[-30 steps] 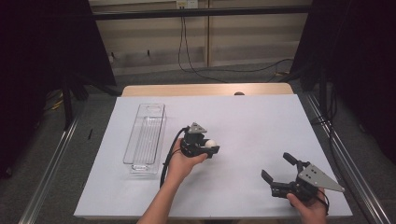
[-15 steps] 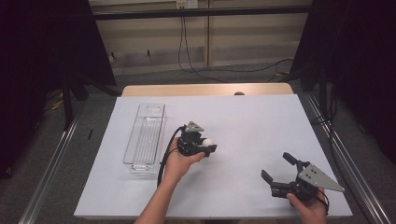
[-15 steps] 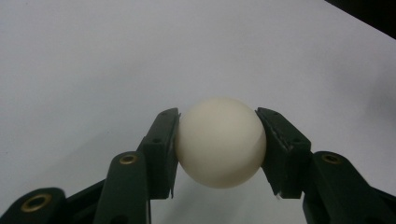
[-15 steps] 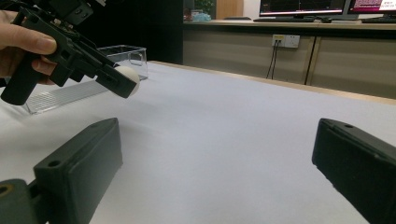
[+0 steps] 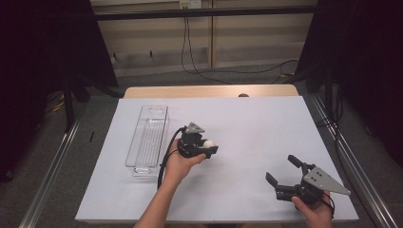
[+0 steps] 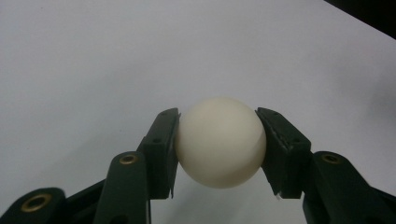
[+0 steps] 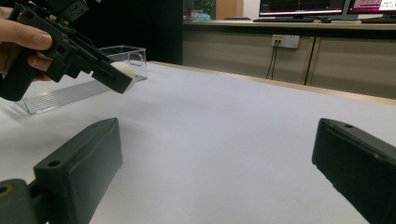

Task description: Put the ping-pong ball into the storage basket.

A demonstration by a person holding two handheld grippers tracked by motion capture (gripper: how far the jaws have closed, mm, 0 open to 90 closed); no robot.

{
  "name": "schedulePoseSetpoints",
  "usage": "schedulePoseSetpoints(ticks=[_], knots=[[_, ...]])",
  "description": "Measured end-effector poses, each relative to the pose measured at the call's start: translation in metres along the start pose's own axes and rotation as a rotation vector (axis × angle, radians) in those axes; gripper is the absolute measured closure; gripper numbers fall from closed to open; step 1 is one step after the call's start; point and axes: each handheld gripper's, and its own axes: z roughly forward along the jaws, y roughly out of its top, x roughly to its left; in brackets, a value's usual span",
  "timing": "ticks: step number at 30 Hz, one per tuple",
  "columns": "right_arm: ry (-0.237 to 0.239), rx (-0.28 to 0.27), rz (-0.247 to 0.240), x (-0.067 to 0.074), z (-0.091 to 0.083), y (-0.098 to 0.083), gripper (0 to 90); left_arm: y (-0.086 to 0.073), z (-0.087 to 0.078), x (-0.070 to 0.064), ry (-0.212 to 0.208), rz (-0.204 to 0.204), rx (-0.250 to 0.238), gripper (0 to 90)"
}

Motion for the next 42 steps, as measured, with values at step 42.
schedulePoseSetpoints(ticks=[42], knots=[[-0.01,-0.01,0.01,-0.002,0.0,0.0,1.1,0.002,-0.017,0.012,0.047,-0.015,0.018,51.2]])
